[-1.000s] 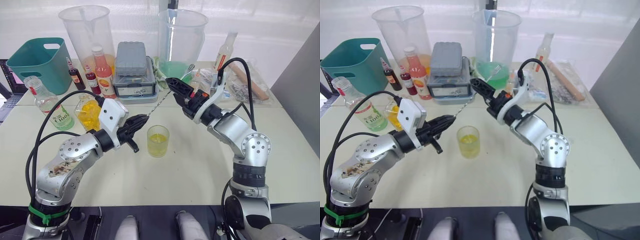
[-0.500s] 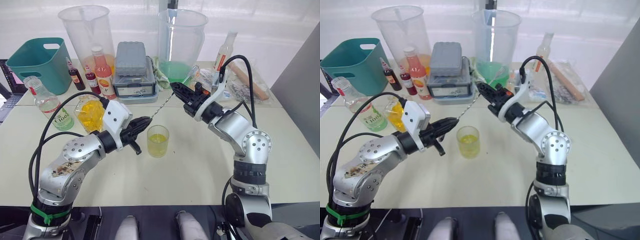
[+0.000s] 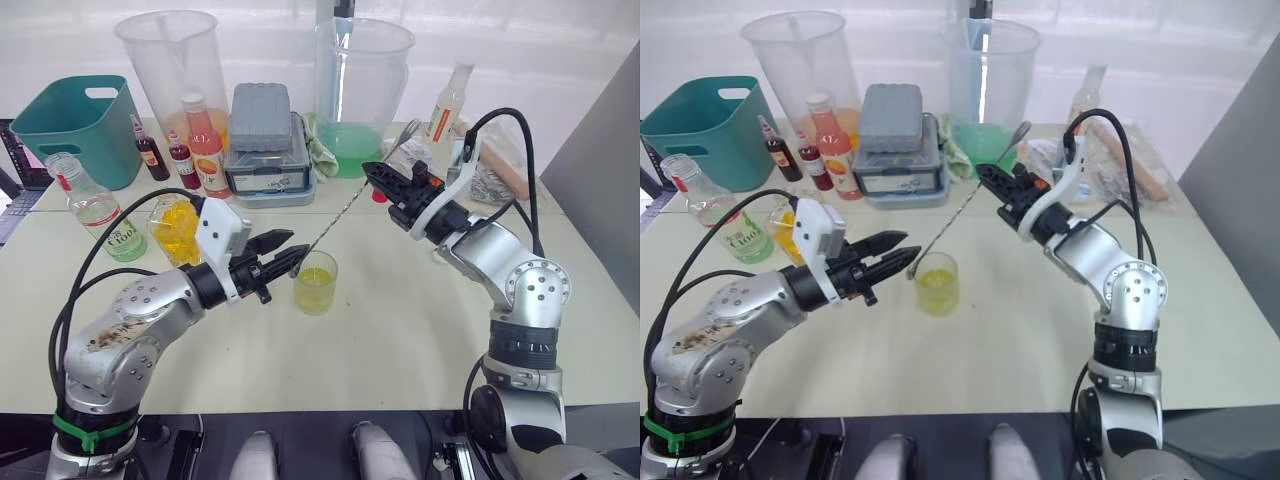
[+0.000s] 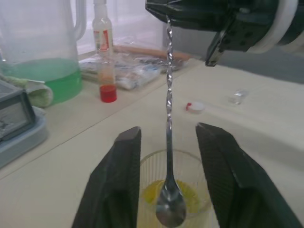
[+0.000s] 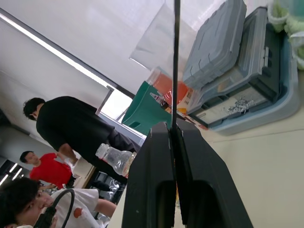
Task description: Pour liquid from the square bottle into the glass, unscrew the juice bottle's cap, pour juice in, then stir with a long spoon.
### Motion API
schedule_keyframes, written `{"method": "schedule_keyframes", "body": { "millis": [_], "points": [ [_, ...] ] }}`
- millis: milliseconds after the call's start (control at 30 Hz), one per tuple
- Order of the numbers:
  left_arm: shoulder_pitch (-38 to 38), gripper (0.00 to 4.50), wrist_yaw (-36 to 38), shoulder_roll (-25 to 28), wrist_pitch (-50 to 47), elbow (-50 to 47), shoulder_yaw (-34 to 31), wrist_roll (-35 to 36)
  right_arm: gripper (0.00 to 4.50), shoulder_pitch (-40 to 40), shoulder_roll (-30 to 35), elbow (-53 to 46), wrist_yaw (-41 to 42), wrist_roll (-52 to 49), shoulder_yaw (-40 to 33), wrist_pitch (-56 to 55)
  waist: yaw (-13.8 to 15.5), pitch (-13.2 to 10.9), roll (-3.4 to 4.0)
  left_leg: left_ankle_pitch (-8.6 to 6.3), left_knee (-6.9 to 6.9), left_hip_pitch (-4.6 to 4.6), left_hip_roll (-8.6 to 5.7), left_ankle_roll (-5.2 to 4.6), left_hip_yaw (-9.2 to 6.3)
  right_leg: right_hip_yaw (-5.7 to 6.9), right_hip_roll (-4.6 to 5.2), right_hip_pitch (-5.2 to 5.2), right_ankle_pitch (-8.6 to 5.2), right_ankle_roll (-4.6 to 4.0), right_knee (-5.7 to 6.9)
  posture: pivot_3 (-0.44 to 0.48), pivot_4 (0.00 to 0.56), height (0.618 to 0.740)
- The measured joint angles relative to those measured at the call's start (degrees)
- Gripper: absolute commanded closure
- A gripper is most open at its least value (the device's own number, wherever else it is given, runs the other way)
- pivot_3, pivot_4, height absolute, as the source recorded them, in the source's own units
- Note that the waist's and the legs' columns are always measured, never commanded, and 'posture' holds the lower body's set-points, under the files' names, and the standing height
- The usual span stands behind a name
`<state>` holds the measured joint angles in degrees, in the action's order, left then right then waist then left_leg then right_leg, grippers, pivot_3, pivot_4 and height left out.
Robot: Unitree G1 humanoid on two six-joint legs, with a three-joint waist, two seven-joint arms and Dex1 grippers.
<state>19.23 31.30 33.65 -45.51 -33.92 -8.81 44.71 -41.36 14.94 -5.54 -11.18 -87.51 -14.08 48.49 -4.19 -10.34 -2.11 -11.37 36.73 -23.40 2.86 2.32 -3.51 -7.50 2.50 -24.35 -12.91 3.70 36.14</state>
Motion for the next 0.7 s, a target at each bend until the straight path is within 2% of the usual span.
{"method": "schedule_keyframes", "body": {
  "millis": [133, 167, 300, 400, 533, 700],
  "points": [
    [2.55, 0.17, 2.11, 4.28, -3.31, 2.71, -8.07, 9.93, 4.50, -3.46, -0.17, 0.11, 0.90, -1.35, -1.19, -1.45, -0.04, -0.07, 0.10, 0.00, -0.01, 0.01, 0.03, 0.00, -0.01, 0.02, -0.03, -0.03, -0.12, 0.19, 0.04, 0.000, 0.150, 0.739],
    [3.28, 0.04, 2.23, 5.41, -3.59, 3.76, -10.08, 11.56, 4.50, -4.34, -0.17, 0.09, 1.04, -1.67, -1.57, -1.87, 0.01, -0.07, 0.10, 0.00, -0.01, 0.03, 0.03, -0.01, -0.01, 0.02, -0.03, 0.00, -0.18, 0.28, 0.02, 0.000, 0.150, 0.739],
    [2.42, 0.04, 5.18, 11.47, -6.75, 8.94, -15.99, 17.89, 4.50, -7.03, 2.70, 0.78, 4.04, 0.48, -1.40, -1.92, 0.02, -0.10, 0.15, 0.00, -0.01, -0.05, 0.03, -0.01, -0.01, 0.02, -0.01, -0.03, -0.19, 0.29, -0.05, 0.000, 0.150, 0.739],
    [-4.38, 0.04, 10.34, 16.11, -6.00, 10.61, -16.89, 15.34, 4.50, -10.22, 8.28, 1.56, 9.93, 4.78, 0.04, -0.52, 0.04, -0.21, 0.33, 0.00, -0.14, -0.05, 0.03, 0.00, 0.04, 0.01, 0.01, -0.11, -0.23, 0.20, -0.06, 0.000, 0.150, 0.739],
    [-10.95, 0.04, 15.22, 16.88, -4.39, 12.00, -16.82, 12.39, 4.50, -10.79, 13.85, -0.95, 19.02, 8.02, 3.19, 3.61, 0.19, -0.21, 0.32, 0.00, -0.39, 0.04, 0.06, 0.00, 0.02, 0.06, -0.01, -0.15, -0.34, 0.04, -0.05, 0.000, 0.150, 0.739],
    [-12.99, 0.04, 17.15, 15.94, -1.06, 11.88, -14.98, 9.34, 4.50, -8.30, 14.77, -3.27, 25.60, 13.37, 8.31, 5.83, 0.19, -0.21, 0.32, 0.00, -0.41, 0.02, 0.07, 0.00, 0.03, 0.05, 0.00, -0.17, -0.35, 0.03, -0.05, 0.000, 0.150, 0.739]
  ]
}}
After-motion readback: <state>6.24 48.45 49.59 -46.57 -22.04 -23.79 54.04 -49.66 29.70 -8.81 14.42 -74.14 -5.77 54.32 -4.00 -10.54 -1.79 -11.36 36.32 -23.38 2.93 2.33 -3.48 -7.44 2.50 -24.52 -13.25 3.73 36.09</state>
